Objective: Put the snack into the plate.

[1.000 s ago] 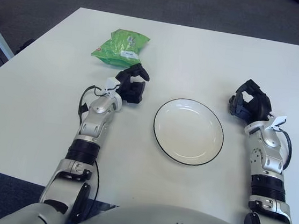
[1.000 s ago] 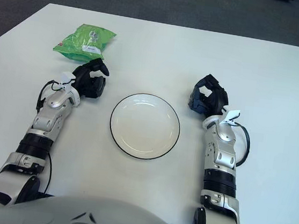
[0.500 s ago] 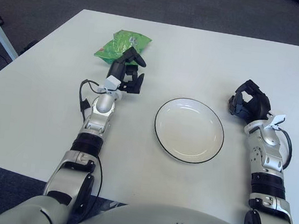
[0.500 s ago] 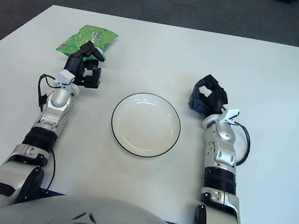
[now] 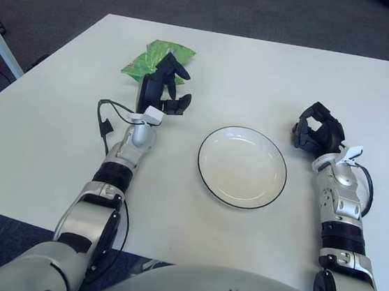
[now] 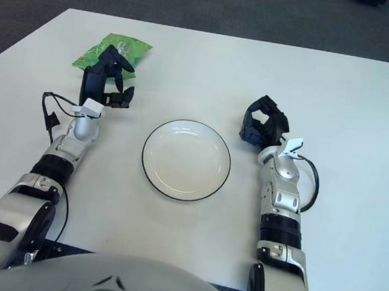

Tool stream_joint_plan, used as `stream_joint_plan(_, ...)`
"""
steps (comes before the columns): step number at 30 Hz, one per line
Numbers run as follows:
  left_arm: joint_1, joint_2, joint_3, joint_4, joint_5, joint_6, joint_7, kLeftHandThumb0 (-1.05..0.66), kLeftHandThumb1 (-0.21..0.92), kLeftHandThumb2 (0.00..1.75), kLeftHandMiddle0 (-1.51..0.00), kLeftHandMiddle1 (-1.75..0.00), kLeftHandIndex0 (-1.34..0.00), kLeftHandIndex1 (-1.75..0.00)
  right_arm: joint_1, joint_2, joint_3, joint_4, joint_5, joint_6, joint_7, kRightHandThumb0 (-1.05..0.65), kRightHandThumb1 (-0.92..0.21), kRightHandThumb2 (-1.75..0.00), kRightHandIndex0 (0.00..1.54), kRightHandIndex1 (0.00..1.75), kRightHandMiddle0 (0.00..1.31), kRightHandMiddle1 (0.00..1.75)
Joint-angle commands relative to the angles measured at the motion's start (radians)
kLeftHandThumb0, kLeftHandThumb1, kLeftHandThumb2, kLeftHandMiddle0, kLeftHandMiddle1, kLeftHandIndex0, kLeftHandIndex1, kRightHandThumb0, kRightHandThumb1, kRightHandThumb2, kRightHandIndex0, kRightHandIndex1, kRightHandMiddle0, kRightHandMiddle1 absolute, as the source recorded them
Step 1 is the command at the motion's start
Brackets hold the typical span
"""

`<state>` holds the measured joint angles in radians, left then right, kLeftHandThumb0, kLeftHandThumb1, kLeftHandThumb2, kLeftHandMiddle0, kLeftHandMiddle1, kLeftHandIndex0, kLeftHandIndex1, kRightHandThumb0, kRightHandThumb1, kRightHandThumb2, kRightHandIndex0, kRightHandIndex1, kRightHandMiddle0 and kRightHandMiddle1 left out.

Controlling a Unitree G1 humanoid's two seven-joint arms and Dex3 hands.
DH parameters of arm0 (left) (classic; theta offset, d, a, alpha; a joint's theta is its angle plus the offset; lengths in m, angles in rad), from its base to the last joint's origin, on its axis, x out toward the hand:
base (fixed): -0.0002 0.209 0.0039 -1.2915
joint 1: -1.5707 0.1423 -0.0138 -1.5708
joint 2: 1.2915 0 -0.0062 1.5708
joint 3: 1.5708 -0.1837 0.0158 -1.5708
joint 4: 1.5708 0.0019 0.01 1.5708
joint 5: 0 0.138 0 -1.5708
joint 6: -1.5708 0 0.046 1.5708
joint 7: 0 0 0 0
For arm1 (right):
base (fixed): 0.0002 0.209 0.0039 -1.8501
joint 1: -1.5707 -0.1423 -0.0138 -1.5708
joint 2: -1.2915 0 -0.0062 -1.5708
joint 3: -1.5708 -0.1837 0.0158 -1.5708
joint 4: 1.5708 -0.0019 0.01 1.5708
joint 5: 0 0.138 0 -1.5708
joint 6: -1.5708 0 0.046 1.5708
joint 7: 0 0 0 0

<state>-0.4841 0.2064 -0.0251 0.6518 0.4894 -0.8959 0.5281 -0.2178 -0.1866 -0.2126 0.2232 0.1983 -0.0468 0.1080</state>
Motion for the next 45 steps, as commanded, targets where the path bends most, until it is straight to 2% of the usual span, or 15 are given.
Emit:
stream_joint_plan(1,-0.006,0.058,0.019,-0.005,0.034,0.003,0.037,-0.45,0.41,1.2,-1.27,-1.75,-0.54,-1.75,0.075,0.025,-0.005,0.038,-0.003,0.016,-0.009,-0.45,-0.42,-1.2,1.32,1.75,0.54,1.75)
stream_joint_plan(6,-0.047,0.124,0.014,-0.011,0.048,0.046,-0.001,-0.45,0.39,1.22,-1.29,-1.75,-0.55,-1.75,0.068,0.02,-0.012,0.041,0.008,0.034,-0.005,-0.45,-0.42,-1.2,1.32,1.75,0.54,1.75)
stream_joint_plan(11,-0.13,0.182,-0.006,0.018,0.07,0.098,-0.031,-0.45,0.4,1.21,-1.29,-1.75,-0.54,-1.75,0.066,0.022,-0.015,0.043,0.009,0.042,-0.008,-0.45,-0.42,-1.2,1.32,1.75,0.54,1.75)
stream_joint_plan(14,-0.214,0.226,-0.034,0.028,0.165,0.217,-0.01,-0.45,0.41,1.2,-1.29,-1.75,-0.53,-1.75,0.067,0.028,-0.011,0.037,0.003,0.049,-0.015,-0.45,-0.42,-1.2,1.32,1.75,0.54,1.75)
stream_joint_plan(18,-0.28,0.257,-0.075,0.048,0.245,0.323,0.008,-0.45,0.42,1.18,-1.29,-1.75,-0.53,-1.75,0.072,0.031,0.0,0.029,-0.009,0.051,-0.025,-0.45,-0.41,-1.2,1.32,1.75,0.54,1.75)
stream_joint_plan(28,-0.383,0.271,-0.152,0.086,0.294,0.459,0.007,-0.43,0.46,1.13,-1.21,-1.75,-0.5,-1.75,0.085,0.036,0.015,0.001,-0.027,0.057,-0.039,-0.45,-0.41,-1.21,1.32,1.75,0.54,1.75)
stream_joint_plan(38,-0.499,0.29,-0.249,0.231,0.345,0.491,0.052,-0.43,0.47,1.12,-1.21,-1.75,-0.49,-1.75,0.09,0.031,0.018,-0.009,-0.012,0.073,-0.018,-0.45,-0.41,-1.21,1.32,1.75,0.54,1.75)
stream_joint_plan(39,-0.504,0.293,-0.256,0.237,0.347,0.491,0.052,-0.43,0.49,1.1,-1.07,-1.75,-0.48,-1.75,0.091,0.031,0.018,-0.009,-0.011,0.073,-0.015,-0.45,-0.41,-1.21,1.32,1.75,0.54,1.75)
stream_joint_plan(40,-0.509,0.296,-0.264,0.246,0.35,0.491,0.051,-0.43,0.49,1.09,-1.02,-1.75,-0.47,-1.75,0.091,0.031,0.018,-0.009,-0.011,0.073,-0.013,-0.45,-0.41,-1.21,1.32,1.75,0.54,1.75)
stream_joint_plan(42,-0.522,0.295,-0.281,0.279,0.356,0.492,0.055,-0.42,0.52,1.06,-0.82,-1.75,-0.45,-1.75,0.091,0.03,0.017,-0.008,-0.011,0.072,-0.01,-0.45,-0.41,-1.21,1.32,1.75,0.54,1.75)
stream_joint_plan(44,-0.55,0.283,-0.303,0.338,0.364,0.499,0.059,-0.41,0.57,1.0,-0.7,-1.68,-0.42,-1.75,0.091,0.03,0.017,-0.01,-0.012,0.074,-0.009,-0.45,-0.41,-1.21,1.32,1.75,0.54,1.75)
stream_joint_plan(45,-0.573,0.268,-0.32,0.385,0.37,0.507,0.06,-0.4,0.63,0.91,-0.63,-1.6,-0.37,-1.75,0.092,0.03,0.017,-0.012,-0.012,0.077,-0.009,-0.45,-0.41,-1.21,1.32,1.75,0.54,1.75)
